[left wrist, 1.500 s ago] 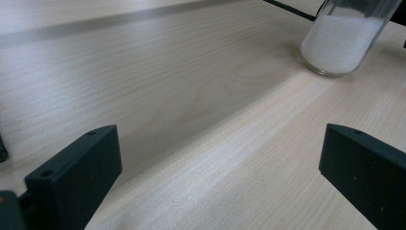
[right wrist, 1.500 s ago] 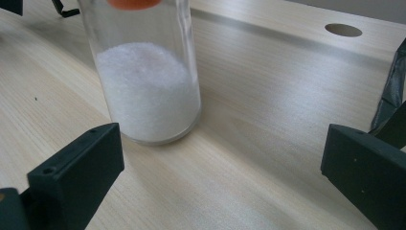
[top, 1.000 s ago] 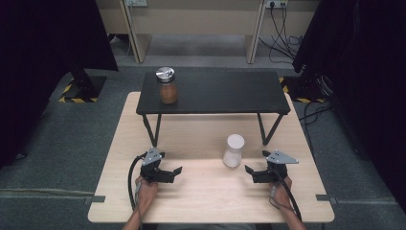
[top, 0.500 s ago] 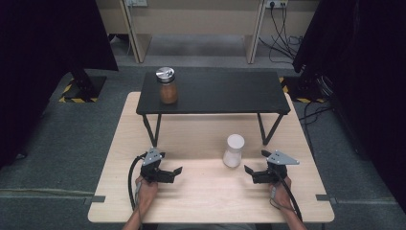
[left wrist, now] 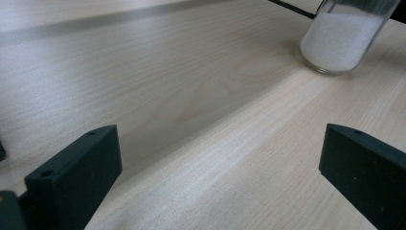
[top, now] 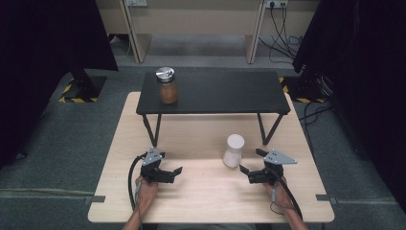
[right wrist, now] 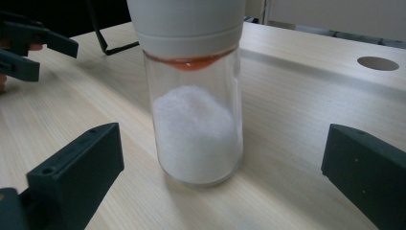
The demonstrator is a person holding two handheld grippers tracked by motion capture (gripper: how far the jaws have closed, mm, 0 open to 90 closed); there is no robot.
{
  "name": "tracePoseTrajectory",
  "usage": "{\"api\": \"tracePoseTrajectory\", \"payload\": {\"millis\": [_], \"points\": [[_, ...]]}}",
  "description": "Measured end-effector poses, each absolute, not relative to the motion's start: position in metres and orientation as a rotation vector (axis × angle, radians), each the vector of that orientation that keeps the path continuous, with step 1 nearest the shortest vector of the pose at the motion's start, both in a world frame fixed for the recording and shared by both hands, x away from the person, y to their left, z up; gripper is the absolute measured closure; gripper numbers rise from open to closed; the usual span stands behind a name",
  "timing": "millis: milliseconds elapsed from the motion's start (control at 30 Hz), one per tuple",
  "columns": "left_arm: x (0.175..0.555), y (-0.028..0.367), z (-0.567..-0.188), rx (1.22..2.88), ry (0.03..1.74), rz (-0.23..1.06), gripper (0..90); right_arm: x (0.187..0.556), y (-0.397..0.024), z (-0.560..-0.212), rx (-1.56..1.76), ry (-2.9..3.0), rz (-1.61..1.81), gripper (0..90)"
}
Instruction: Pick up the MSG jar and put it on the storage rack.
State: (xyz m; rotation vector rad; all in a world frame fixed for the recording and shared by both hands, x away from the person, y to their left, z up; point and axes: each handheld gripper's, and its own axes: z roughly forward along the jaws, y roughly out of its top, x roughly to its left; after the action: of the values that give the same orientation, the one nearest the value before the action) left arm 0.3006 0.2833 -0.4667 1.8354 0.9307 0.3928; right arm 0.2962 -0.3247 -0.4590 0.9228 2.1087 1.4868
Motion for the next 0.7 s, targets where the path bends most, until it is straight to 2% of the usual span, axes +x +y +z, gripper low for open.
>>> {"api": "tracePoseTrajectory", "payload": {"millis": [200,500,700], "points": [[0.301,0.283,-0.467,1.838,0.931,0.394,0.1,0.289,-0.31,-0.455,0.941,2.057,1.481,2.5],[0.301,0.282,-0.466,1.842,0.929,0.398,0.1,0.3,-0.307,-0.443,0.843,2.134,1.498,2.7],[0.301,0.283,-0.466,1.842,0.927,0.396,0.1,0.306,-0.292,-0.441,0.866,2.133,1.46,10.6]]}}
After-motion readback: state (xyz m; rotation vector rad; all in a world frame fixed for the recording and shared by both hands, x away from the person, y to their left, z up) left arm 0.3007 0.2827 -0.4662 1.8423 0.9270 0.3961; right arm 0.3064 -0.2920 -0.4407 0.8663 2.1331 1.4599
